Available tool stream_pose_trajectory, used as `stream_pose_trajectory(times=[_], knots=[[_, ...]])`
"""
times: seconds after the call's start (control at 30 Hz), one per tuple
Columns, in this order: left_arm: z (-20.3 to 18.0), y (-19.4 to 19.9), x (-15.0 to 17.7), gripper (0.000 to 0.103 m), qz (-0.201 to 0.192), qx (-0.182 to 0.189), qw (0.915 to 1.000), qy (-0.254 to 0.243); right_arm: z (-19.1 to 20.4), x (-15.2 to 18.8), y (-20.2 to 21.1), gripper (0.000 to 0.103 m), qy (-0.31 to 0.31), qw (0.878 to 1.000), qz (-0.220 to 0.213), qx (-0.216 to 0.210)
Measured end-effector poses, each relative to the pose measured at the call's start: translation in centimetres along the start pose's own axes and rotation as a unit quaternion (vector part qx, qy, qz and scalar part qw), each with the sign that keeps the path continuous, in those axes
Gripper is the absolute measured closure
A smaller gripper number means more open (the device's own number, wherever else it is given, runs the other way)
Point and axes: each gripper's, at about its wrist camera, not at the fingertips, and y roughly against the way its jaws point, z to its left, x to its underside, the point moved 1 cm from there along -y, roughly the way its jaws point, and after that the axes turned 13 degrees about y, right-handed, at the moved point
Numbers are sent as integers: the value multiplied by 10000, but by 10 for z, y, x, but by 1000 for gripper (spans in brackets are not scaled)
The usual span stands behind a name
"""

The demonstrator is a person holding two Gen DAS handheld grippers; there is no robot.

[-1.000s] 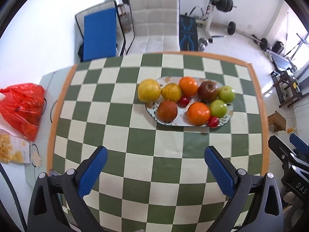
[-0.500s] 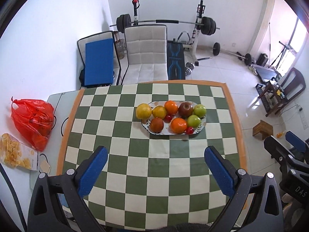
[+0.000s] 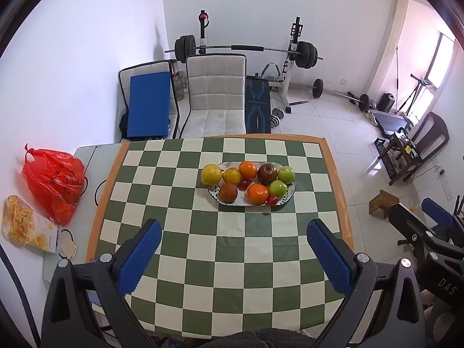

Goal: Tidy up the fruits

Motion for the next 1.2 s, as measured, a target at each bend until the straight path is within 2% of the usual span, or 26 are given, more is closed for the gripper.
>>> stream_pose_trajectory(times=[0.37, 0.53, 0.7, 0.97, 1.2], knots=[[1, 0, -1, 0, -11, -7, 10000, 31, 1, 0, 0, 4, -17, 10000, 42, -52], [0, -5, -4, 0, -24, -40, 10000, 16, 1, -7, -13, 4, 0, 10000, 84, -31], [-2, -28, -14, 0, -69, -217, 9997, -21, -1, -13, -45, 4, 30, 9999, 163, 37], [5, -81, -25, 0, 162, -511, 9986, 18, -8, -19, -106, 4, 74, 9991, 398, 120], [9, -117, -32, 0, 178, -653, 9977, 53, -13, -18, -156, 1, 72, 9980, 600, 202]])
